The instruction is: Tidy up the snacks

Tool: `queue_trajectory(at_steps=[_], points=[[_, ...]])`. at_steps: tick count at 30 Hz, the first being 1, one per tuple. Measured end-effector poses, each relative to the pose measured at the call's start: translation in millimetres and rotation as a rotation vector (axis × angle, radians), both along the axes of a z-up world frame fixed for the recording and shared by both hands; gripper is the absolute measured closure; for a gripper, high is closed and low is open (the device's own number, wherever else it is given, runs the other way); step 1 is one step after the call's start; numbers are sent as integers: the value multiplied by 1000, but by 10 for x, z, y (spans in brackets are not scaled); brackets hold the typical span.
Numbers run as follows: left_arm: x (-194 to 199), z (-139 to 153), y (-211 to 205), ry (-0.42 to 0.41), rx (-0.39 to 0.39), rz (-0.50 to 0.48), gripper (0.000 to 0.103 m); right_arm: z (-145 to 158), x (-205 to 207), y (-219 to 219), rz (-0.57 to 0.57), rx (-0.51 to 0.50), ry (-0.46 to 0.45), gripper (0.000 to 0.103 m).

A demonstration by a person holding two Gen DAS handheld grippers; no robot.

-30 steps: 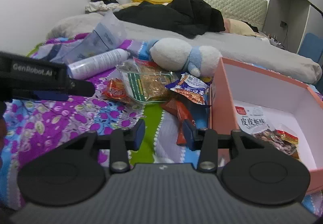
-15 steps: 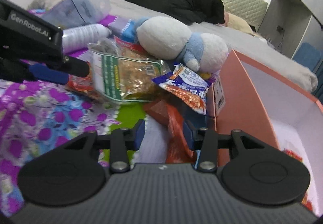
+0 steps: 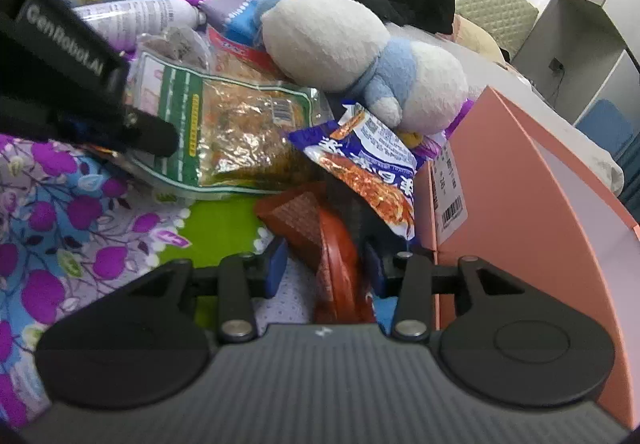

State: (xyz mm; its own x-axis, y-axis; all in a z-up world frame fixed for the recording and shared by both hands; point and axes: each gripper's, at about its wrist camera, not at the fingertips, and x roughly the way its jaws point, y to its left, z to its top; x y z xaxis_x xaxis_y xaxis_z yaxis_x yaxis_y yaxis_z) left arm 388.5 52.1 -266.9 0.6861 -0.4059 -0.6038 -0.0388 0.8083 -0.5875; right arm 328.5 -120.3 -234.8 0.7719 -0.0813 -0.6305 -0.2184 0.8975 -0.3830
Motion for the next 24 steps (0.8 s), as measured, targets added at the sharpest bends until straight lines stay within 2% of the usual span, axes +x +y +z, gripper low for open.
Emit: queue_trajectory(at_steps=[3, 7, 9, 16, 24], points=[[-29, 1, 33, -6, -30, 3, 100, -12, 11, -6, -5, 7, 1, 59], [-107, 97, 23, -29, -25, -2, 101, 24, -16, -8, -10, 1, -6, 71], [-150, 137, -10, -29, 6, -4, 101, 69, -52, -18, -14, 4, -11, 74], [-460, 282, -20, -42, -12, 10, 101, 250, -309, -64, -8, 35, -22, 75], [-995, 456, 76, -43, -8, 61, 101, 467, -703, -143, 10, 97, -13, 75]])
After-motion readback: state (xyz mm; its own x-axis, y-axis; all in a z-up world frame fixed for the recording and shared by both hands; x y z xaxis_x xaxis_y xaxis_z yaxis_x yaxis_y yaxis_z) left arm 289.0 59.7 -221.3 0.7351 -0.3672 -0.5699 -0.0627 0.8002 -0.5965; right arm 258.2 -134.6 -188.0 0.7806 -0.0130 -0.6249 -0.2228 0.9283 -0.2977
